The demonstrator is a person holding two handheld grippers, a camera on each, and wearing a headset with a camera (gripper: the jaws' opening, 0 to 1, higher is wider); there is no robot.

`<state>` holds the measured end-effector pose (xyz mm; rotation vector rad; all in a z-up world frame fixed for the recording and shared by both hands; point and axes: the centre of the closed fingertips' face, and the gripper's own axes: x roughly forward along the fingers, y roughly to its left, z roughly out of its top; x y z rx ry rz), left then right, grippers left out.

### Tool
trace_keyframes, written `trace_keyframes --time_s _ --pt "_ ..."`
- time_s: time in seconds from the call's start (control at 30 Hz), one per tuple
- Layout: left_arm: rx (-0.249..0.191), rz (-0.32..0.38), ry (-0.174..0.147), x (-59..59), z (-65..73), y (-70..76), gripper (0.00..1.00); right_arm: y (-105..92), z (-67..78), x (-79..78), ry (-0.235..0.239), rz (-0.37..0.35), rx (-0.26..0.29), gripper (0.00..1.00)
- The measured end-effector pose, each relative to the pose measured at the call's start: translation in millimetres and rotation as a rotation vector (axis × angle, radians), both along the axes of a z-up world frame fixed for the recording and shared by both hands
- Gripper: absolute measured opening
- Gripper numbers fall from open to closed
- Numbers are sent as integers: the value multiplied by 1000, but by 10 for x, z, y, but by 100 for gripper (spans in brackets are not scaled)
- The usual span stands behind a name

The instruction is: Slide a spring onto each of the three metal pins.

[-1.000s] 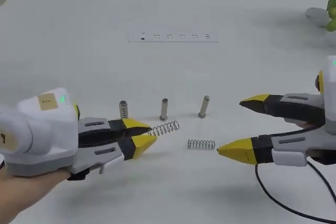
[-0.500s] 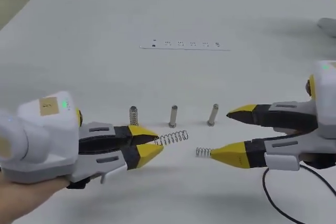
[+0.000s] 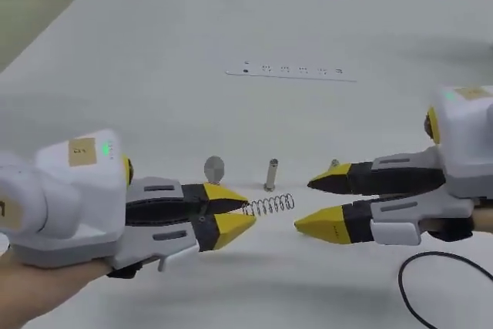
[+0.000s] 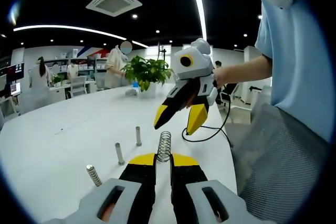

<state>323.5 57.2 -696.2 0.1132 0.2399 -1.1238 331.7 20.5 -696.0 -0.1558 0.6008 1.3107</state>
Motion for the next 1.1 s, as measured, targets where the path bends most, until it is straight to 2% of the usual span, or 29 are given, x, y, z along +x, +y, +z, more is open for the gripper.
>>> trace_keyframes --time_s 0.33,1.1 --pt "-1 -2 10 -60 -26 -11 2 75 -23 -49 4 88 -34 22" --pt "-3 -7 14 -72 -29 -12 2 122 -122 -108 -22 176 -87 9"
